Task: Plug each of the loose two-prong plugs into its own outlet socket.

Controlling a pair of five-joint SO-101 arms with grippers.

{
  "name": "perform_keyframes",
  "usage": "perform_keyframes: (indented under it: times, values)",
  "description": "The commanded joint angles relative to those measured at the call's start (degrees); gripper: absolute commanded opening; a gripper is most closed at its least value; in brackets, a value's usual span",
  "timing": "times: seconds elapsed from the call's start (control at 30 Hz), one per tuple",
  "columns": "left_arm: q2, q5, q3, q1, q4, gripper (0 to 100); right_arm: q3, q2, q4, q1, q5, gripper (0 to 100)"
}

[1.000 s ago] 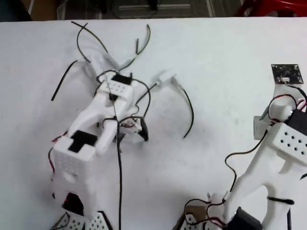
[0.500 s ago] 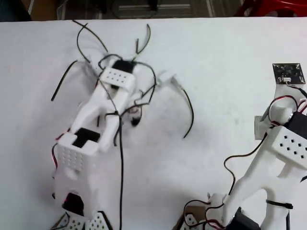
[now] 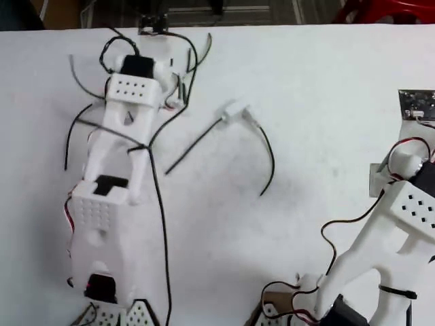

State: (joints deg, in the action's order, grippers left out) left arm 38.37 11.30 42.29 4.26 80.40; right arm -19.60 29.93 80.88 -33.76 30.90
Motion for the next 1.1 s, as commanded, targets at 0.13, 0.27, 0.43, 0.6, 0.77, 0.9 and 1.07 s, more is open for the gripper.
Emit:
perform_keyframes:
  times: [0.13, 0.27, 0.43, 0.6, 0.77, 0.9, 1.07]
  values:
    - [6.9, -2.8, 3.0, -0.6, -4.4, 9, 0.4, 1.2, -0.9, -1.2, 0.4, 2.2]
    - [9.3, -2.8, 3.0, -1.2, -3.2, 22, 0.4, 1.2, -0.9, -1.2, 0.4, 2.2]
    - [9.4, -2.4, 3.0, -3.5, 0.9, 45, 0.3, 1.2, -0.9, -1.2, 0.4, 2.0]
    - [9.2, -2.4, 4.0, -5.5, 1.7, 43, 0.3, 1.2, -0.9, -1.2, 0.4, 2.0]
    - [9.1, -2.4, 15.2, -8.3, 7.4, 36, 0.3, 1.2, -0.9, -0.7, -0.1, 2.0]
    - [9.1, -2.7, 31.2, -8.1, 18.6, 35, 0.4, 1.2, -1.5, -0.7, -0.2, 2.0]
    - [9.0, -2.5, 48.4, -7.6, 22.2, 35, 0.5, 1.7, -4.4, -0.7, -4.8, 2.0]
